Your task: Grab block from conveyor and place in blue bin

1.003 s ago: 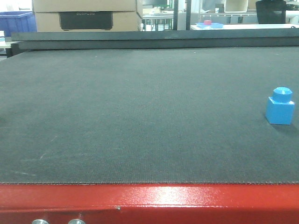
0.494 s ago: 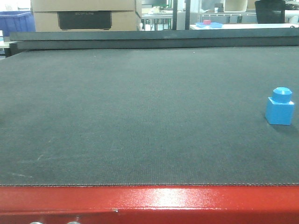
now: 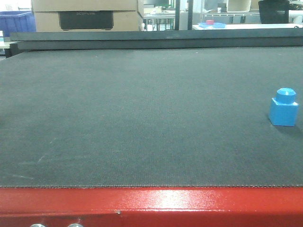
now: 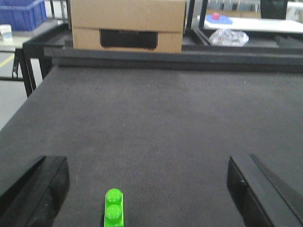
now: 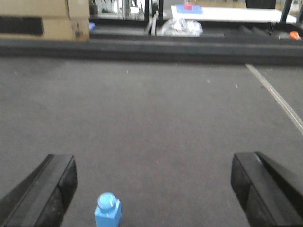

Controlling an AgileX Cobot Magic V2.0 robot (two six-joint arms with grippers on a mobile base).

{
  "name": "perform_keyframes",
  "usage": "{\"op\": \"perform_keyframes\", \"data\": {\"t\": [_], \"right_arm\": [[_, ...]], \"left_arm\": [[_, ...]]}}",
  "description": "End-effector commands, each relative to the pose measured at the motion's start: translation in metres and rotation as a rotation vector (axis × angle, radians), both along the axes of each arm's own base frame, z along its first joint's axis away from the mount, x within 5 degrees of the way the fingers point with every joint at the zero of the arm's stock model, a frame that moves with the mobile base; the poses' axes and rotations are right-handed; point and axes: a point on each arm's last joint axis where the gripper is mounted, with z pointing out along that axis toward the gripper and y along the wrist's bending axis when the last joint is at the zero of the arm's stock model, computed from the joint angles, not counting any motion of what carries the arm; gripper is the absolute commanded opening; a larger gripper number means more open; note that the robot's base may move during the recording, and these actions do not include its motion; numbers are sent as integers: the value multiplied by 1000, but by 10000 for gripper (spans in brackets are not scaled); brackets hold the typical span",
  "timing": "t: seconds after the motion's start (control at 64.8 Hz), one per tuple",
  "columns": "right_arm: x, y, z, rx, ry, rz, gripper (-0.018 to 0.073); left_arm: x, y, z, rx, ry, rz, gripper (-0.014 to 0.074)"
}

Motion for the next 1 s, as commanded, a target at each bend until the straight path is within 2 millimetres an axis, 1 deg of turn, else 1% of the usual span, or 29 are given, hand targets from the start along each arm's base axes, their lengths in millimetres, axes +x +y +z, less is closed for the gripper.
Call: {"op": "perform_keyframes", "data": {"t": [0.0, 0.062, 0.185, 0.231, 0.247, 0.339, 0.355, 0.447, 0.509, 0.555, 0.633, 0.694, 0.833, 0.987], "right_arm": [[7, 0, 10, -17, 32, 2, 570], [15, 3, 17, -21, 87, 24, 570], [47, 14, 32, -41, 254, 88, 570], [57, 19, 34, -53, 329, 113, 570], [64, 21, 33, -58, 363, 120, 570], [89, 34, 35, -81, 488, 165, 570], [96, 36, 32, -86, 518, 171, 570], [121, 48, 27, -107, 613, 197, 570], [140, 53, 18, -108, 673, 193, 570], [152, 56, 10, -72, 717, 166, 570], [171, 58, -6, -49, 784, 121, 570], [187, 61, -25, -31, 846, 88, 570], [212, 68, -62, -3, 955, 41, 570], [232, 73, -104, 2, 1063, 6, 570]], "left_arm": [[4, -1, 6, -9, 23, -10, 599], [8, -2, 9, 4, 54, -23, 590], [20, -3, 14, 35, 137, -44, 578], [25, -4, 15, 36, 160, -55, 578], [26, -5, 15, 36, 166, -58, 578], [36, -7, 16, 40, 190, -78, 578], [37, -8, 15, 41, 195, -82, 578], [44, -10, 13, 43, 215, -99, 578], [48, -11, 12, 44, 229, -104, 578], [51, -12, 10, 45, 238, -108, 578], [52, -13, 10, 46, 244, -115, 578], [52, -14, 10, 43, 244, -121, 578], [51, -14, 10, 42, 246, -122, 578], [51, -14, 9, 40, 253, -123, 578]]}}
